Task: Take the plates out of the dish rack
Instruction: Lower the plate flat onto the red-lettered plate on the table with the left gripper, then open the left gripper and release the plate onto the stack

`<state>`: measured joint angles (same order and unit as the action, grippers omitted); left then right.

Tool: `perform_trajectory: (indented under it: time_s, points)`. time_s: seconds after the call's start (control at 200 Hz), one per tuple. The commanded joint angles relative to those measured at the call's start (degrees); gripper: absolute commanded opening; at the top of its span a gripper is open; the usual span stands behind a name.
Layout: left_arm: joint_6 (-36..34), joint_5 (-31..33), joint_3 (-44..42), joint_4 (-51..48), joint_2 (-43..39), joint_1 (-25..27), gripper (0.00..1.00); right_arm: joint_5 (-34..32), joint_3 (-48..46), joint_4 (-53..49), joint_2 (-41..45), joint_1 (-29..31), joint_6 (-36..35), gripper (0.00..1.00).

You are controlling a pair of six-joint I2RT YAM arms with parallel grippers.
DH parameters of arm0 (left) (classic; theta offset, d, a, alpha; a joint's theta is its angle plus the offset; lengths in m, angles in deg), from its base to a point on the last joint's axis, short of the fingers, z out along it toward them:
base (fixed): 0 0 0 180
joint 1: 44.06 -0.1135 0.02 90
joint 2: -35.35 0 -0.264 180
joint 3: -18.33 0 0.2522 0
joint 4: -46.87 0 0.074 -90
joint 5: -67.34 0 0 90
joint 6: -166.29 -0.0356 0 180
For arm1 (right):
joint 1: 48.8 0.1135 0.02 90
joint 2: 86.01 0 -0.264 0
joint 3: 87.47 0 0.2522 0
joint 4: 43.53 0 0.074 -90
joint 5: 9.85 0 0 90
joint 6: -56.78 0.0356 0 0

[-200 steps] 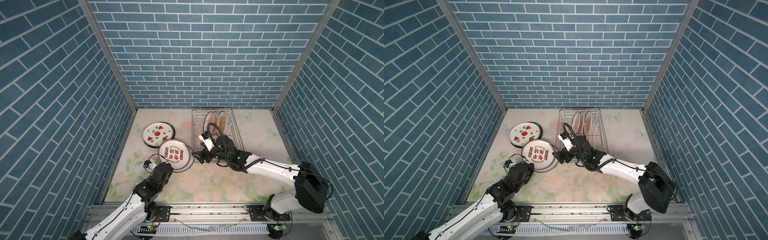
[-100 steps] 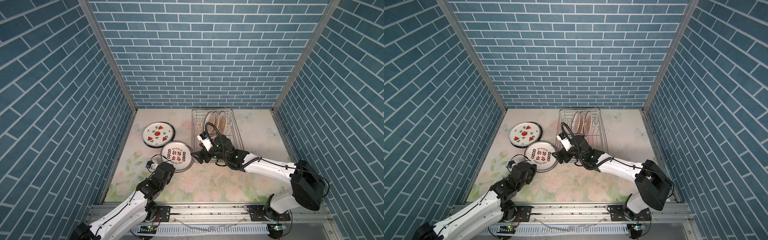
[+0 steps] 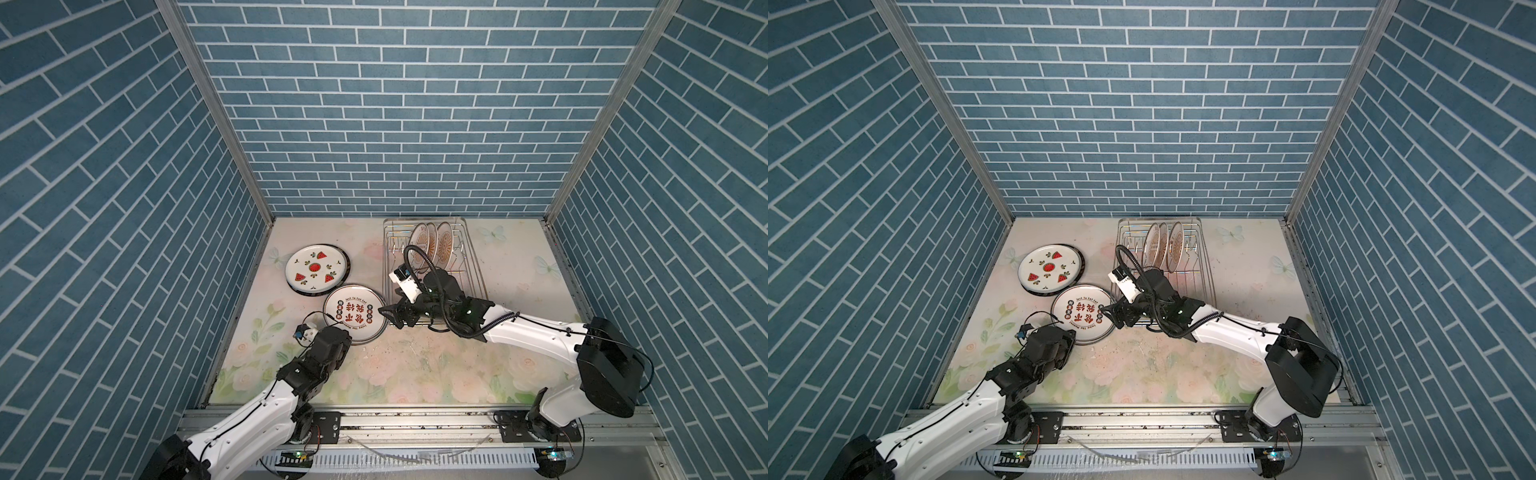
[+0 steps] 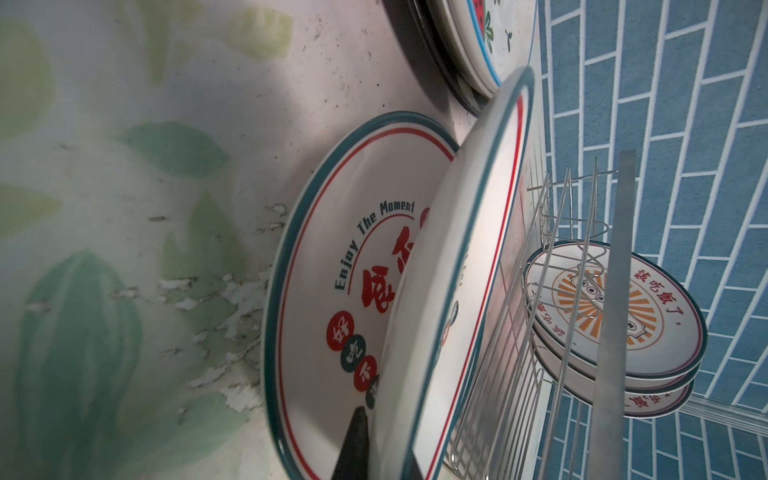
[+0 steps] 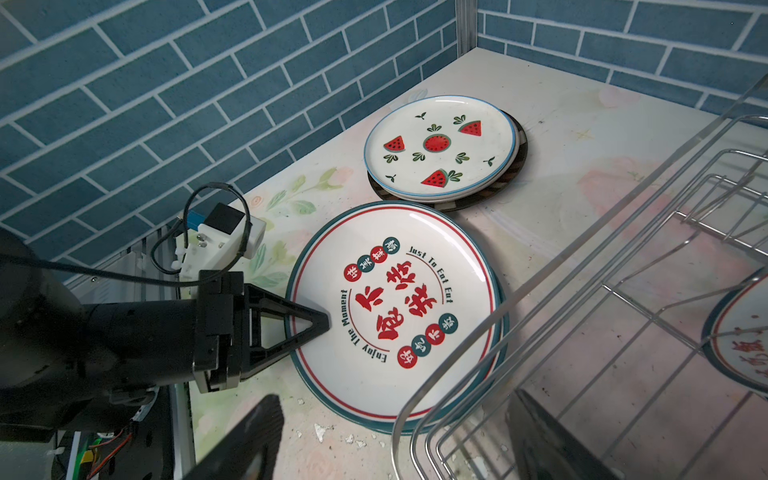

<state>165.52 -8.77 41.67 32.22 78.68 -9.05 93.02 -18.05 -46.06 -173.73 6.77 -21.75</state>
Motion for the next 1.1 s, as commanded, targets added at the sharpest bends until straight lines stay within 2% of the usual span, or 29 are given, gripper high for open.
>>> perform_trajectory:
  time_s: [0.0,0.08,0.275,0.445,0.595,0.83,1.095]
  points:
    - [0.03,-0.26,-0.09,3.41,0.81,-0.27,0.12,0.05,2.26,-0.55,-0.57,0.41,-2.53,0.85]
    - [-0.06,-0.43,-0.09,4.24,1.55,-0.29,0.16,0.16,2.39,-0.84,-0.68,0.51,-2.76,0.85]
    - [0.9,-1.36,-0.36,6.07,3.86,-0.27,0.17,-0.29,2.41,-1.0,-0.7,0.55,-2.85,0.85]
    - [1.78,-0.48,-0.62,6.16,4.29,-0.29,0.33,-0.03,2.87,-1.38,-0.95,0.58,-2.92,0.85]
    - [2.18,0.87,-0.84,5.46,3.71,-0.22,0.41,-0.46,3.19,-1.87,-1.1,0.67,-3.19,0.84]
    - [2.68,2.45,-0.49,3.97,4.2,-0.29,0.46,-0.73,2.72,-1.69,-0.83,0.81,-3.2,0.84]
    - [3.34,7.04,-0.05,2.38,5.91,-0.38,0.5,-1.41,2.18,-1.42,-0.49,0.85,-3.2,0.84]
